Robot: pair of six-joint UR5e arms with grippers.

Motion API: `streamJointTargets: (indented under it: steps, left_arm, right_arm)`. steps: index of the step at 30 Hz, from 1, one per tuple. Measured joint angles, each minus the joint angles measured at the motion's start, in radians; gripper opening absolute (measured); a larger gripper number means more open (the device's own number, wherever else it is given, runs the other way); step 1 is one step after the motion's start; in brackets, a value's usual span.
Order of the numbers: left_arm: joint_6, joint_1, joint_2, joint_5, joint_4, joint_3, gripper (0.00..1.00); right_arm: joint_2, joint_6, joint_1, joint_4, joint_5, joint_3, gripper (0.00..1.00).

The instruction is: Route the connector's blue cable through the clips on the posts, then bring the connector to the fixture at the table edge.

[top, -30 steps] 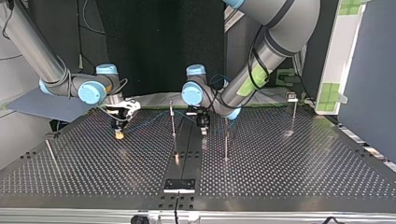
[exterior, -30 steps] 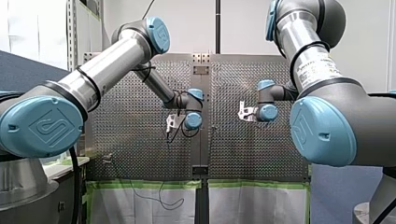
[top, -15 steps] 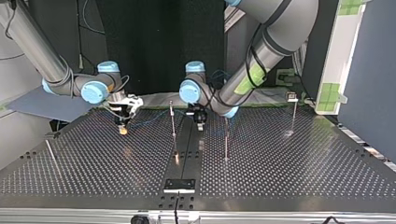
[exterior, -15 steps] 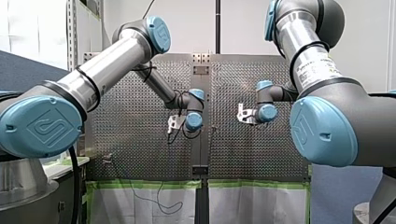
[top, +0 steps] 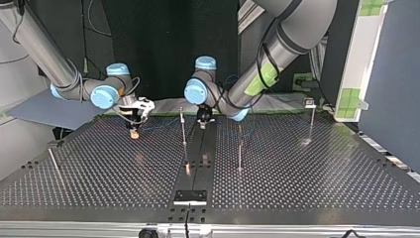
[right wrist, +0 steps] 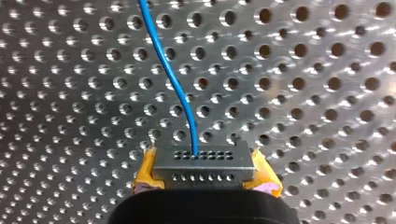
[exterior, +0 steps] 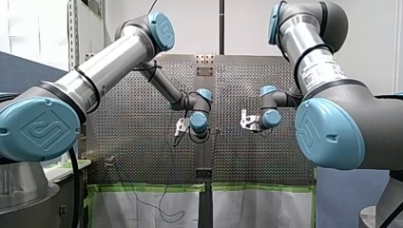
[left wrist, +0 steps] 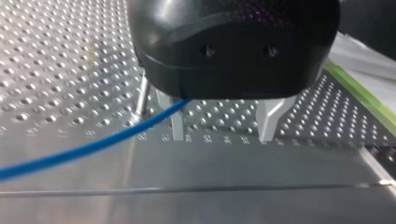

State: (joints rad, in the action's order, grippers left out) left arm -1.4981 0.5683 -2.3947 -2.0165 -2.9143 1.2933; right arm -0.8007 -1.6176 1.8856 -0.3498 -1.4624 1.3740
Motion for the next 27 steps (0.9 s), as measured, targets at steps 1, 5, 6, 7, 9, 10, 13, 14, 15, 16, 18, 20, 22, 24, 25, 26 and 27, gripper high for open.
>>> streamJointTargets:
  steps: [1, 5, 6, 7, 9, 10, 13, 14, 15, 16, 18, 20, 22, 24, 25, 26, 27]
  left_arm:
    - [-0.007, -0.001, 0.009, 0.005, 0.007, 0.010, 1.00]
    - [-0.037, -0.003, 0.042, 0.030, 0.037, 0.043, 1.00]
    - [-0.045, -0.003, 0.050, 0.037, 0.044, 0.051, 1.00]
    - [-0.056, -0.003, 0.061, 0.048, 0.055, 0.063, 1.00]
    - [-0.070, -0.002, 0.077, 0.064, 0.071, 0.079, 1.00]
    - [-0.076, 0.000, 0.088, 0.074, 0.082, 0.090, 1.00]
    - [-0.084, 0.006, 0.115, 0.099, 0.109, 0.116, 1.00]
    - [-0.085, 0.008, 0.123, 0.106, 0.117, 0.125, 1.00]
    - [-0.086, 0.010, 0.131, 0.112, 0.126, 0.133, 1.00]
    - [-0.087, 0.013, 0.140, 0.118, 0.134, 0.141, 1.00]
    - [-0.088, 0.021, 0.158, 0.133, 0.151, 0.159, 1.00]
    - [-0.089, 0.029, 0.175, 0.141, 0.169, 0.176, 1.00]
    - [-0.089, 0.036, 0.192, 0.143, 0.185, 0.194, 1.00]
    - [-0.089, 0.040, 0.202, 0.143, 0.194, 0.209, 1.00]
    - [-0.089, 0.042, 0.206, 0.142, 0.198, 0.219, 1.00]
    - [-0.089, 0.043, 0.208, 0.141, 0.201, 0.227, 1.00]
    - [-0.089, 0.044, 0.209, 0.139, 0.203, 0.234, 1.00]
  right_arm:
    - [0.002, 0.000, 0.000, 0.000, 0.000, 0.000, 0.00]
    - [0.006, 0.000, 0.002, 0.001, 0.000, 0.000, 0.00]
    - [0.006, 0.000, 0.003, 0.001, 0.001, 0.000, 0.00]
    - [0.006, 0.001, 0.004, 0.001, 0.001, 0.000, 0.00]
    - [0.006, 0.000, 0.005, 0.003, 0.001, 0.000, 0.00]
    - [0.006, 0.000, 0.006, 0.004, 0.002, 0.000, 0.00]
    - [0.007, 0.000, 0.007, 0.008, 0.002, 0.000, 0.00]
    - [0.007, 0.000, 0.007, 0.010, 0.002, 0.000, 0.00]
    - [0.007, 0.000, 0.008, 0.012, 0.002, 0.000, 0.00]
    - [0.007, 0.000, 0.008, 0.013, 0.002, 0.000, 0.00]
    - [0.007, 0.000, 0.008, 0.015, 0.002, 0.000, 0.00]
    - [0.007, 0.000, 0.008, 0.016, 0.002, 0.000, 0.00]
    - [0.007, 0.001, 0.009, 0.018, 0.002, 0.000, 0.00]
    - [0.007, 0.000, 0.010, 0.019, 0.002, 0.000, 0.00]
    - [0.007, 0.000, 0.010, 0.020, 0.002, 0.000, 0.00]
    - [0.007, 0.000, 0.010, 0.020, 0.002, 0.000, 0.00]
    - [0.007, 0.000, 0.010, 0.021, 0.002, 0.000, 0.00]
